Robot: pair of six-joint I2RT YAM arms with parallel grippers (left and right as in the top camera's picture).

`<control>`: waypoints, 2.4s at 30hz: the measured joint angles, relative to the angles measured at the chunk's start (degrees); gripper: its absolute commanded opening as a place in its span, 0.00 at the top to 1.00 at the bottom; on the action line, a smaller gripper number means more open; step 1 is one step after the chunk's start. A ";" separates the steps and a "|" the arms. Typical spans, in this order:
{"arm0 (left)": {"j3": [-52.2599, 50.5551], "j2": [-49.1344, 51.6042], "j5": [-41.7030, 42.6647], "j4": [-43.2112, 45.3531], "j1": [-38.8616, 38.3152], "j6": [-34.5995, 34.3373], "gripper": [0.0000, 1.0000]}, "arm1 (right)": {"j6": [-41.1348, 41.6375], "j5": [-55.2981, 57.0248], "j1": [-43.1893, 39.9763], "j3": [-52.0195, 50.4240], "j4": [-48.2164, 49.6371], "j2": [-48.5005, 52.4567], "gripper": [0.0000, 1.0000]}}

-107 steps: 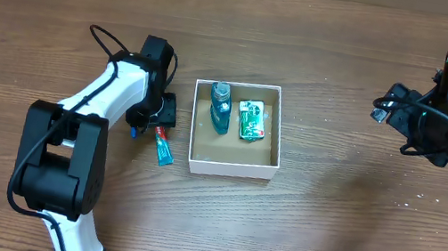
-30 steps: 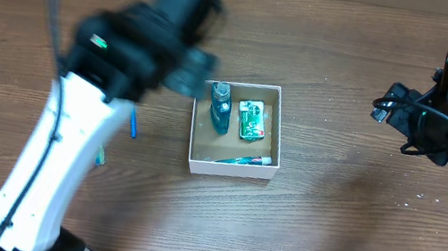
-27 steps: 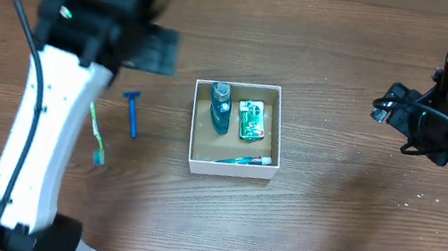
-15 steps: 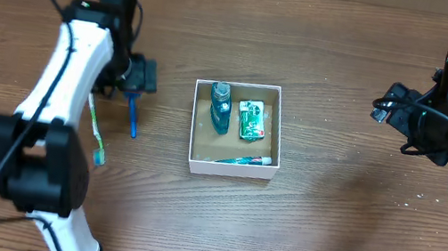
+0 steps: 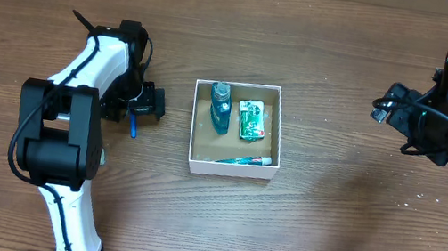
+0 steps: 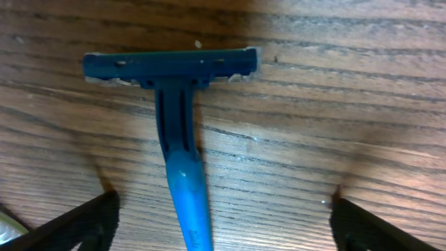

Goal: Pack container
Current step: 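Move the left gripper to the blue razor and grasp it, then lower the razor into the box and open the left gripper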

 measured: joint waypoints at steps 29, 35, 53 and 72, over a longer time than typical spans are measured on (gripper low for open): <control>1.75 -18.62 0.20 -2.93 -6.32 0.90 0.96 | -0.17 0.02 0.02 0.00 -0.04 0.00 0.00; 5.11 -37.94 -2.54 1.73 -24.35 9.20 0.96 | -0.15 0.00 0.00 -0.04 0.02 0.00 0.00; 3.50 -12.35 -5.62 -0.92 -38.14 16.41 0.49 | -0.13 0.00 0.00 -0.04 -0.02 0.00 0.00; 12.24 -37.57 -17.94 -18.73 -17.84 -4.59 0.00 | -0.17 0.00 0.00 -0.04 0.00 0.00 0.00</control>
